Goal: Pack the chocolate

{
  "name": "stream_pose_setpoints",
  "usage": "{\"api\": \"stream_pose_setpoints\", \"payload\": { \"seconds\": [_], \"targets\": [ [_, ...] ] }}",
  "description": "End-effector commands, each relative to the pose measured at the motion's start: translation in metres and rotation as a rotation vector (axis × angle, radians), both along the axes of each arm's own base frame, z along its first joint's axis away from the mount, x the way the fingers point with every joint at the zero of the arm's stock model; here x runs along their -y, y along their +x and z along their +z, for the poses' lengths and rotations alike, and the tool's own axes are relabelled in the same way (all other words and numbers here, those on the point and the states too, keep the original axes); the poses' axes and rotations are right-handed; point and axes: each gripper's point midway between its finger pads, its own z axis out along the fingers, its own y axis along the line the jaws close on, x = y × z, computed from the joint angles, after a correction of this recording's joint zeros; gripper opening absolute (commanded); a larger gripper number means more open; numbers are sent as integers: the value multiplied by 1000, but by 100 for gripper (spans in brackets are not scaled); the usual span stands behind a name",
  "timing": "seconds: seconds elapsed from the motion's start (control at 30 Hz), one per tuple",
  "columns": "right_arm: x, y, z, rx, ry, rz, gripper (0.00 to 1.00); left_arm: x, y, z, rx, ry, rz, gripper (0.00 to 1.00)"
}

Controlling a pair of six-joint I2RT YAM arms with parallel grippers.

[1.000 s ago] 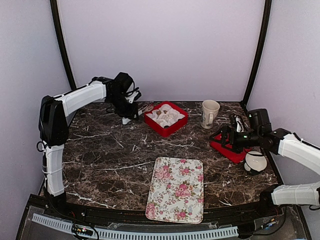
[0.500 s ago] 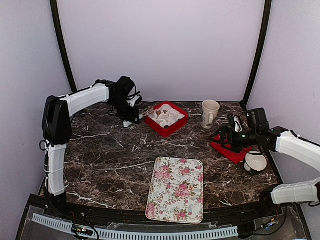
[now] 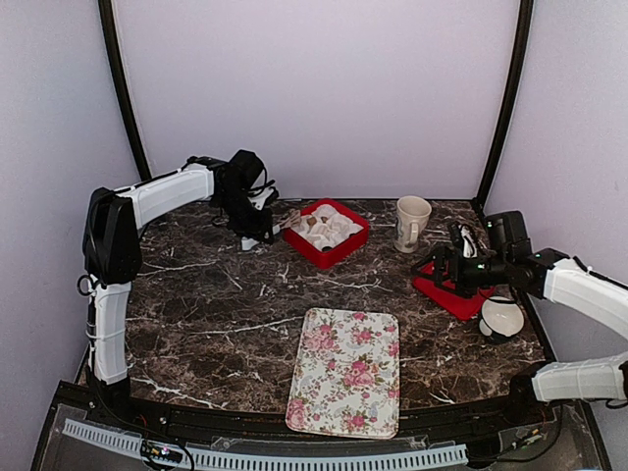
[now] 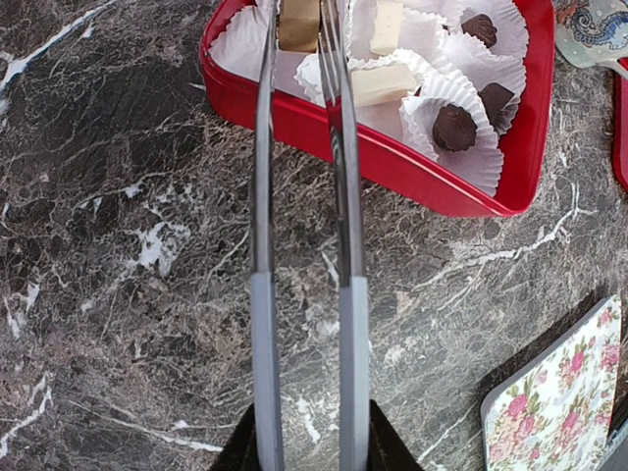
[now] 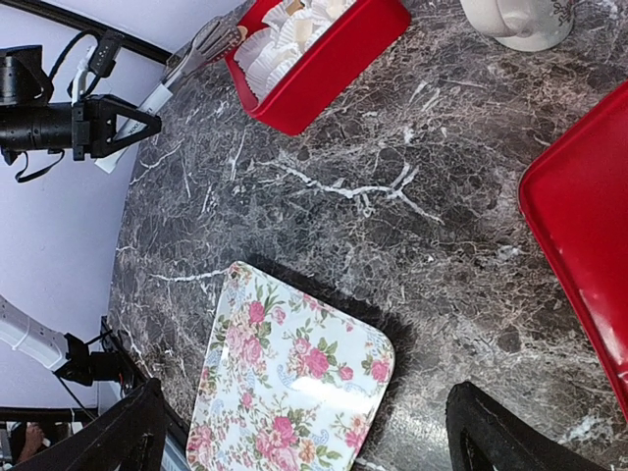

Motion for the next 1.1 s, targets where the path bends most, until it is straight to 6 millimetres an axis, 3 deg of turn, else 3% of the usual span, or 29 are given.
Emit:
{"api": "stream_pose_setpoints", "payload": {
  "seconds": [0.0,0.33,0.7,0.9,1.07],
  "targets": [
    [2,0,8,33,12,-5,100,1,3,30,53,-28,-2,28],
    [2,0,13,44,21,-13,100,-1,1,49,90,-43,-4,31],
    [-1,5,21,61,61,-23,100,-14,-18,95,179,-90,5,30],
    [-2,6,23,64,76,-26,100,-14,-60,111,201,-198,-41,30],
    [-3,3,23,54,78,-17,100,12,-125,102,190,-232,-205,30]
  ]
}}
